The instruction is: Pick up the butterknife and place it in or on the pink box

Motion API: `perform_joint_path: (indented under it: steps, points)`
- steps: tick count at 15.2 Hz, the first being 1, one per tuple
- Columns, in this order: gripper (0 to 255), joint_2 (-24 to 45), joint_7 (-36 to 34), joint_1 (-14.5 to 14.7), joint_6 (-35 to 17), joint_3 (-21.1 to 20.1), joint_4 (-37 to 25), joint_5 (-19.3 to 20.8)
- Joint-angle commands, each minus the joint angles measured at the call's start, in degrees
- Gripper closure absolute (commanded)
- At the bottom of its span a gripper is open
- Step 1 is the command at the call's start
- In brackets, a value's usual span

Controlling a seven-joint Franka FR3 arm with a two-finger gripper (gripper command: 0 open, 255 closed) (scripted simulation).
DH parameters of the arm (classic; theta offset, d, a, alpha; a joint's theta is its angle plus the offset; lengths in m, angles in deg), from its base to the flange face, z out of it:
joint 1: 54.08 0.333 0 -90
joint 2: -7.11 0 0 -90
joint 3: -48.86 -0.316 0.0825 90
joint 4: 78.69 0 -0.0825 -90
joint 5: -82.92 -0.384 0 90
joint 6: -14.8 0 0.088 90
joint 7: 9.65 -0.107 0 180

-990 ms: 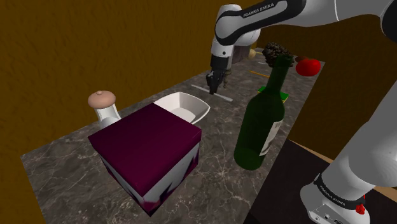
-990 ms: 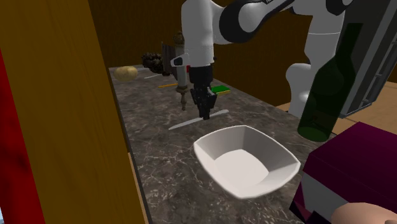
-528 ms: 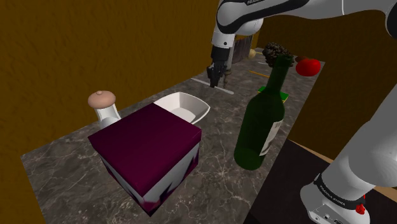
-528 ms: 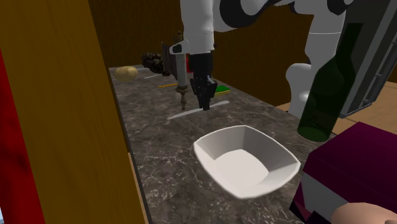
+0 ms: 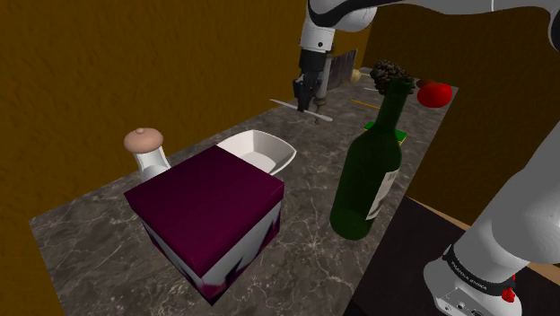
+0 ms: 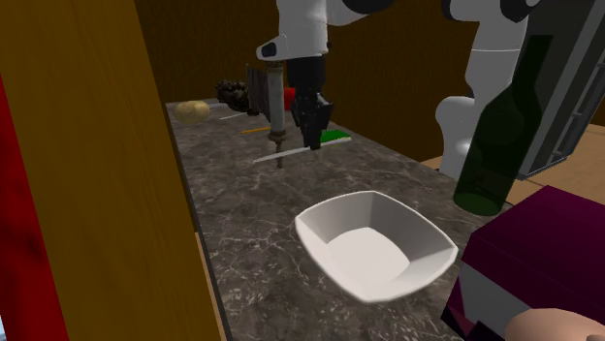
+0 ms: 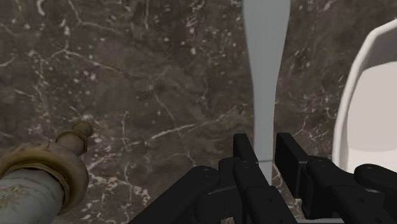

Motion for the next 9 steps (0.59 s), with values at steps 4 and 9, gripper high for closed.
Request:
perform_joint_path:
  steps: [4,9]
  points:
    - [255,-0.1,-0.6,-0.1,4.0,0.0,-3.9,0.1]
    - [255,0.2,-1.2,-0.1,7.9,0.1,-8.1,0.2]
